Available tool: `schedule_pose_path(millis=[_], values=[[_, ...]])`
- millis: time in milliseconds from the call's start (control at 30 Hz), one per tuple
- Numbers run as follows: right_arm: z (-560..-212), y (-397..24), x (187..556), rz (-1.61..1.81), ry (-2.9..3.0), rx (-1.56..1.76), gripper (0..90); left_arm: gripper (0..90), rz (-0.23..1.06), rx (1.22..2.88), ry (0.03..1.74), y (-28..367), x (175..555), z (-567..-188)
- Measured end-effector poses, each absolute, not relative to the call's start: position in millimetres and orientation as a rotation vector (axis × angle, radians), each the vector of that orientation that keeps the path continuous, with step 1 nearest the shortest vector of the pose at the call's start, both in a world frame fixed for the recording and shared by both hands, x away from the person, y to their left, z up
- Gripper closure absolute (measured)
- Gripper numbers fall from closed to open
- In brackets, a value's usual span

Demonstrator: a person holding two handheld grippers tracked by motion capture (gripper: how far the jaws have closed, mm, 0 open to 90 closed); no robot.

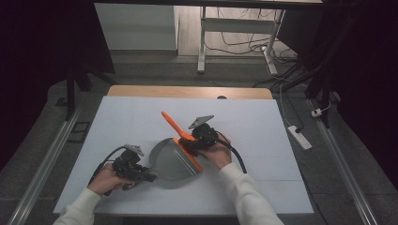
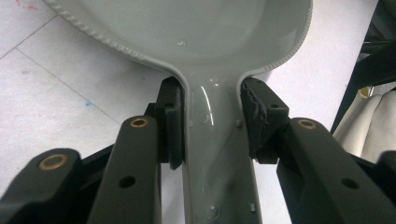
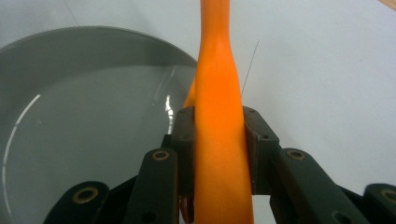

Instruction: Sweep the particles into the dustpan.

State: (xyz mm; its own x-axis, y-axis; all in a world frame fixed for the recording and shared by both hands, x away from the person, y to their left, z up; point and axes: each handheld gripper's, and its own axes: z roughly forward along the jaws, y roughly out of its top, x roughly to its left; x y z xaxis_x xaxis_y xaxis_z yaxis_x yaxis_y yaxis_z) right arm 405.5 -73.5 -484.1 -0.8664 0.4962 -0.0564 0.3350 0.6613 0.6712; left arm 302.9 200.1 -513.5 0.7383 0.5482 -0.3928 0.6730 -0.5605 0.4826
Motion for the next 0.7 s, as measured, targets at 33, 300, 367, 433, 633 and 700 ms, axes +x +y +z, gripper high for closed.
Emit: schedule_pose_path(millis=[33,300,367,433,633,700], values=[[-484.2,-72.1,404.6,1.008,2.647,0.667,70.1,61.8,-0.26,2.315,0.917,200.0,302.9,-513.6],[-480.0,-59.3,393.5,1.09,2.688,0.622,70.2,61.8,-0.259,2.322,0.914,200.0,303.0,-513.8],[-479.1,-57.4,392.0,1.103,2.694,0.606,70.2,61.8,-0.258,2.324,0.911,200.2,303.1,-513.8],[-476.0,-55.2,388.7,1.125,2.686,0.576,70.2,61.8,-0.258,2.322,0.915,199.9,302.9,-514.0],[-460.3,-71.0,391.6,1.173,2.59,0.616,70.2,61.8,-0.256,2.32,0.915,199.9,302.7,-514.0],[-457.8,-78.0,394.8,1.181,2.566,0.646,70.2,61.8,-0.256,2.322,0.914,200.0,302.8,-514.1]])
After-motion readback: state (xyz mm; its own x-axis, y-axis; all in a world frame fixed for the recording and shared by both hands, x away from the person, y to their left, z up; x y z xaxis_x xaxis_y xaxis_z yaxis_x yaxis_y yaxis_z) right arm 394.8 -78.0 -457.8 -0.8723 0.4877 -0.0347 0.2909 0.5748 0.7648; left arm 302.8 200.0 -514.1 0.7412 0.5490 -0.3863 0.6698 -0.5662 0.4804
